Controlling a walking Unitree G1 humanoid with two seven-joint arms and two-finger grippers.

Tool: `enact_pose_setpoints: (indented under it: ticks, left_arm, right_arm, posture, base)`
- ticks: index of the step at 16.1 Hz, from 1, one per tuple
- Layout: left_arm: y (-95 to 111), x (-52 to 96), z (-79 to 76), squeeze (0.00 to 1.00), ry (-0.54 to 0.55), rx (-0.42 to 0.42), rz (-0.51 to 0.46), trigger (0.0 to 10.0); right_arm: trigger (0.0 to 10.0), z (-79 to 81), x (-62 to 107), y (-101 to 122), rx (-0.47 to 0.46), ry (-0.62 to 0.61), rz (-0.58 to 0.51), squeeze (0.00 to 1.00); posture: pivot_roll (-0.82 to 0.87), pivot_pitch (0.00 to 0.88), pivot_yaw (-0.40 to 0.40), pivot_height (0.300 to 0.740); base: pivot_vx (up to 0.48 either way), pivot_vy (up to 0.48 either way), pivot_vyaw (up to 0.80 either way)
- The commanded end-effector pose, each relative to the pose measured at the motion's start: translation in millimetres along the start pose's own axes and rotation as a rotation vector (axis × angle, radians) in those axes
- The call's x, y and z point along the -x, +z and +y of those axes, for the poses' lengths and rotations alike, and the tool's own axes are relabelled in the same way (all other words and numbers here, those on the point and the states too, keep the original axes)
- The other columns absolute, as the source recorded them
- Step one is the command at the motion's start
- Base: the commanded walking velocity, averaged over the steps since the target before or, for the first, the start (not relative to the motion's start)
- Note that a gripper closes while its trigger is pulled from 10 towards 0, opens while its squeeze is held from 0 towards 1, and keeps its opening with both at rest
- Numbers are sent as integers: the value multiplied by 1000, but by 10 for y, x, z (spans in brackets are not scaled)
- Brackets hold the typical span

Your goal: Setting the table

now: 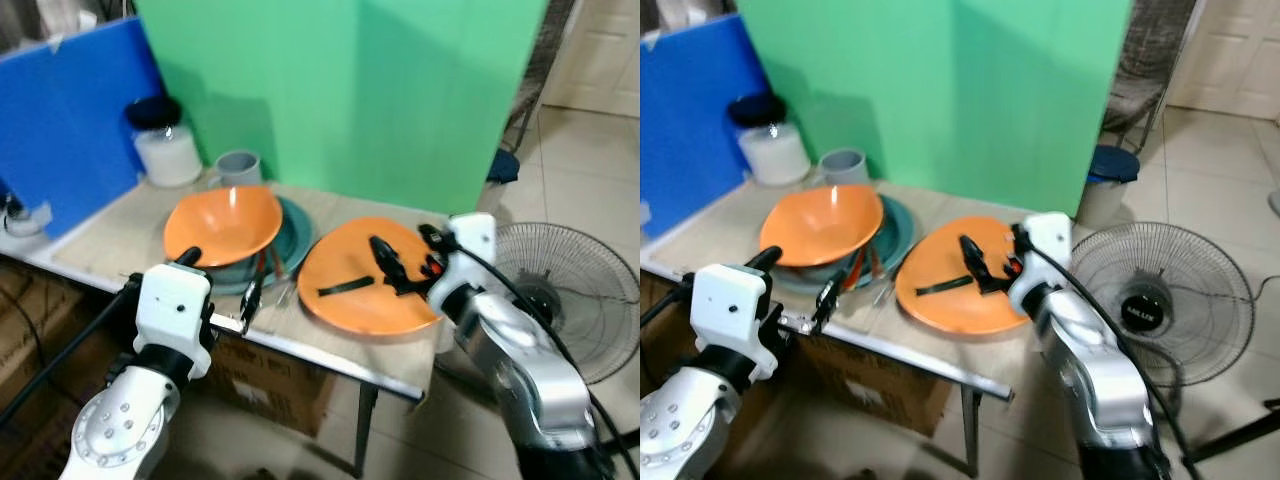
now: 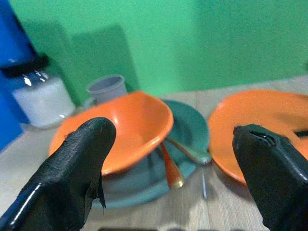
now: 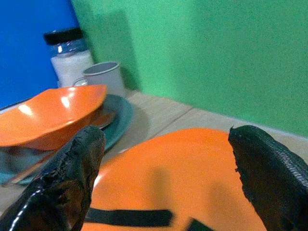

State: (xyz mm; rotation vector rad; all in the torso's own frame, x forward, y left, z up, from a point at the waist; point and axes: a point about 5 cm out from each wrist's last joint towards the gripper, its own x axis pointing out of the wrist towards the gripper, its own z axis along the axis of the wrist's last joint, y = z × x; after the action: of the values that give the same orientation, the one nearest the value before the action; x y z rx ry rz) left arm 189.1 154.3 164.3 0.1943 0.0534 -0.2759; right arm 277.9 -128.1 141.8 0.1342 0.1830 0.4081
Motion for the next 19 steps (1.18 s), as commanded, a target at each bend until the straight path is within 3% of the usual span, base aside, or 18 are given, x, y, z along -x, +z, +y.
enact_pose_setpoints:
  ticks: [1, 3, 6, 8, 11, 14, 16, 19]
  left_arm:
    - [42, 1, -35, 0, -49, -2, -15, 10000]
    - [56, -9, -148, 0, -215, 25, -14, 10000]
    - [39, -30, -298, 0, -460, 39, 22, 10000]
    - [29, -32, -325, 0, -518, 40, 36, 10000]
    - [22, -42, -332, 0, -546, 38, 44, 10000]
    - [-7, -19, -332, 0, -552, 46, 62, 10000]
    - [-20, -12, -324, 0, -548, 45, 71, 10000]
    - [-19, -11, -321, 0, -547, 46, 72, 10000]
  right_arm:
    - [10000, -79, -4, 2, -39, -35, 32, 675]
    - [10000, -235, -21, -19, -148, -64, 122, 0]
    - [10000, -561, -33, -71, -226, -202, 210, 0]
    - [10000, -708, -29, -62, -253, -283, 215, 0]
    - [10000, -894, 33, -60, -334, -352, 241, 0]
    - [10000, -1005, 149, -107, -457, -351, 294, 0]
    - [10000, -1086, 231, -113, -488, -345, 316, 0]
    - [10000, -1090, 310, -87, -550, -274, 349, 0]
  posture:
    - [28, 0, 36, 740]
    - [24, 0, 34, 740]
    - [16, 0, 34, 740]
    - [16, 0, 34, 740]
    - [-4, 0, 43, 740]
    - [-5, 0, 43, 740]
    - [-6, 0, 42, 740]
    - [-7, 0, 39, 740]
  base:
    - [0, 0, 0]
    - [0, 0, 0]
    - [0, 0, 0]
    - [0, 0, 0]
    - [0, 0, 0]
    - [0, 0, 0]
    - [0, 0, 0]
    - [0, 0, 0]
